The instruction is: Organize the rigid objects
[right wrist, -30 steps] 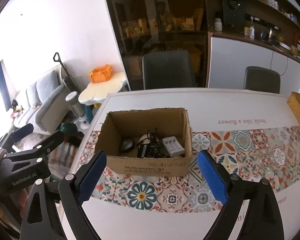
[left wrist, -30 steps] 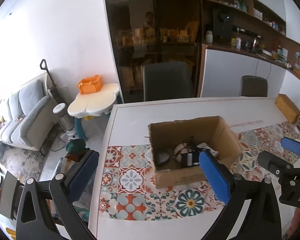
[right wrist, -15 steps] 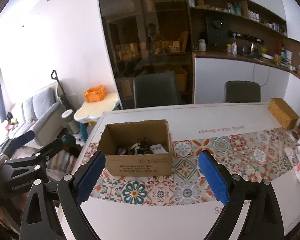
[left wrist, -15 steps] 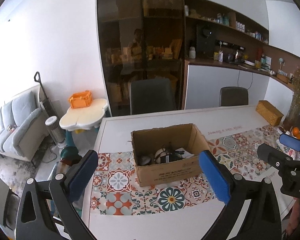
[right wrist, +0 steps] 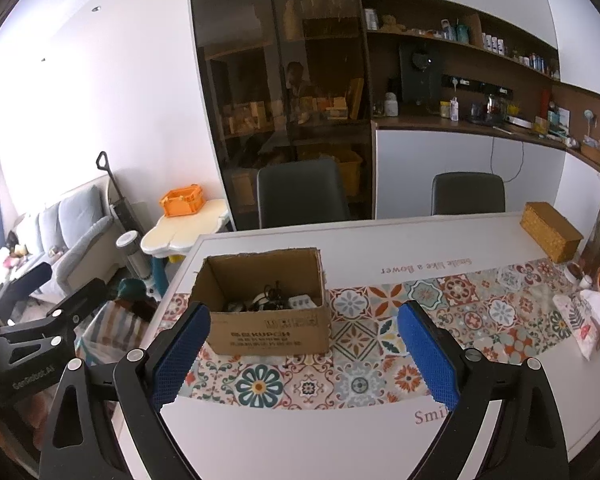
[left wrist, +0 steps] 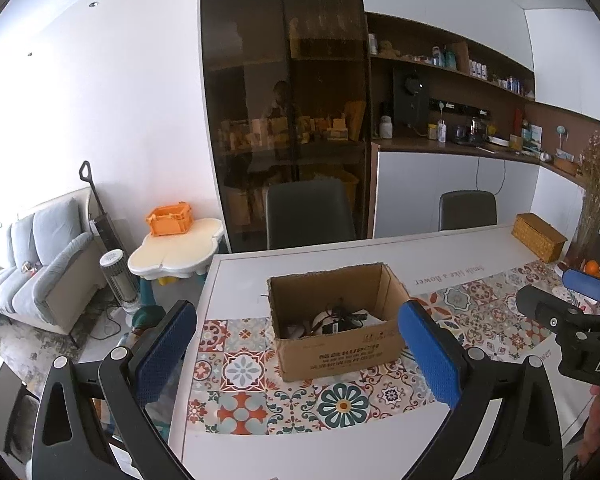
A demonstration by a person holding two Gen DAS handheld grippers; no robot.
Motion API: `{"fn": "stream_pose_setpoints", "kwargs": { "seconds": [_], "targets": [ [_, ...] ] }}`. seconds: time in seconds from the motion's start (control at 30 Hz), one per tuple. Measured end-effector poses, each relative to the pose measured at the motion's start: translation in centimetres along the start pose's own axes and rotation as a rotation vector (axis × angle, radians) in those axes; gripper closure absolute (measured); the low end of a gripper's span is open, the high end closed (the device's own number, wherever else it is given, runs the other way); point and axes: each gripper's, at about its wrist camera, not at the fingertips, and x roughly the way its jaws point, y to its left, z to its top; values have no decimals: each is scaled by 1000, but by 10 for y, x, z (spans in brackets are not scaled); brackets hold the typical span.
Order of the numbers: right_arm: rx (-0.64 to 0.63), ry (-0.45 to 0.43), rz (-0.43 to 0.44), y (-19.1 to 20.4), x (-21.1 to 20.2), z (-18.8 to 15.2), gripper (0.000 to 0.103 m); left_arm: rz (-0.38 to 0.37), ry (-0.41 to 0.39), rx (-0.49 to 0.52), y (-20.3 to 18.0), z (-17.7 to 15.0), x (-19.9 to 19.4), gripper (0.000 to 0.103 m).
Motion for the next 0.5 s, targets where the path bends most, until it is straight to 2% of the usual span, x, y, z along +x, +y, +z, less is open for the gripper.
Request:
{"fn": "stream_pose_setpoints", "kwargs": {
  "seconds": [0.5],
  "targets": [
    [-7, 2, 0, 0, -3, -2, 8, 18, 9, -6, 4, -2, -4, 0]
  ]
}}
